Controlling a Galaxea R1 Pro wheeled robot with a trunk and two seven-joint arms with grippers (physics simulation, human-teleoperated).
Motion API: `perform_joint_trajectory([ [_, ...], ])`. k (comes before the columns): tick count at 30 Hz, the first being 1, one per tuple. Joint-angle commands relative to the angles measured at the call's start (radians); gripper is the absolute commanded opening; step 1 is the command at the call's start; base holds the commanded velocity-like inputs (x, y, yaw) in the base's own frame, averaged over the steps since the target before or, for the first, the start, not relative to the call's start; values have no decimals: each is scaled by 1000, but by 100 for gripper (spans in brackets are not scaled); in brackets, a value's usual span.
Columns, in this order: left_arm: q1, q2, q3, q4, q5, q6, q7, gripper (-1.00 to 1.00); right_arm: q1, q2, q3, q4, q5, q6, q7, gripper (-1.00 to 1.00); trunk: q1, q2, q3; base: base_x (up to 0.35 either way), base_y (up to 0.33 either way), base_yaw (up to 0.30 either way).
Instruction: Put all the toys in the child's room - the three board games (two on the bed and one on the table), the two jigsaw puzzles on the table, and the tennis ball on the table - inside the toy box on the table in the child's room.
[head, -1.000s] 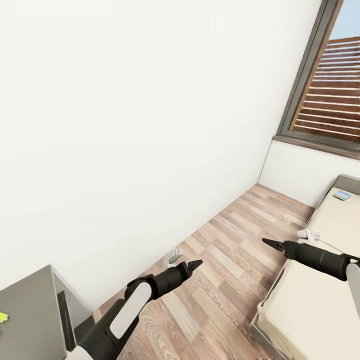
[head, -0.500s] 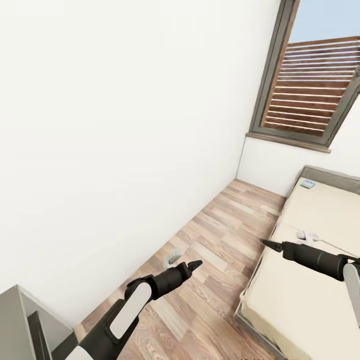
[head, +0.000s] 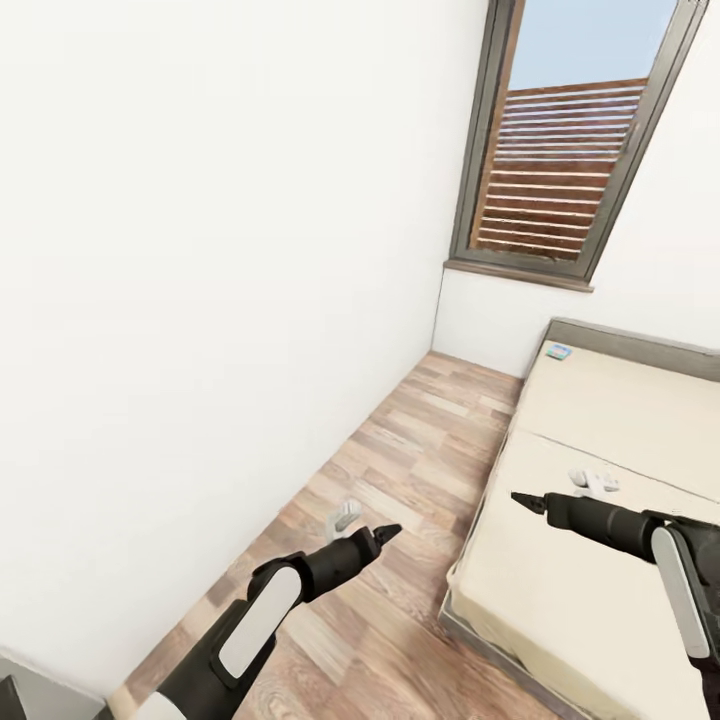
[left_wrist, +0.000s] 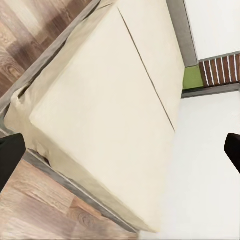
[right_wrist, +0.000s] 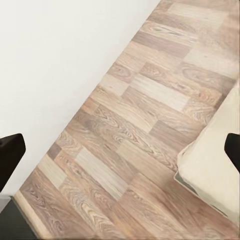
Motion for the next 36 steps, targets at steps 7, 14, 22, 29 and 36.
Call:
perform_joint_trajectory([
  [7, -1, 10, 12, 29, 12, 3, 2, 100, -6, 7, 11, 26, 2, 6, -18, 100, 1, -2, -6, 0, 0, -275],
  [14, -1, 13, 29, 40, 13, 3, 2, 100, -26, 8, 13, 80, 3, 6, -36, 100, 1, -2, -10, 0, 0, -265],
  [22, -1, 14, 43, 46, 13, 4, 2, 100, -69, 8, 13, 161, 3, 6, -51, 100, 1, -2, -17, 0, 0, -259],
  [29, 4, 16, 47, 48, 18, 5, -17, 100, -83, 14, 18, 211, 4, 6, -56, 100, 1, -2, -22, 0, 0, -257],
  [36, 10, 26, 49, 48, 18, 5, -63, 100, -87, 40, 36, 244, 6, 6, -59, 100, 1, -2, -27, 0, 0, -256],
])
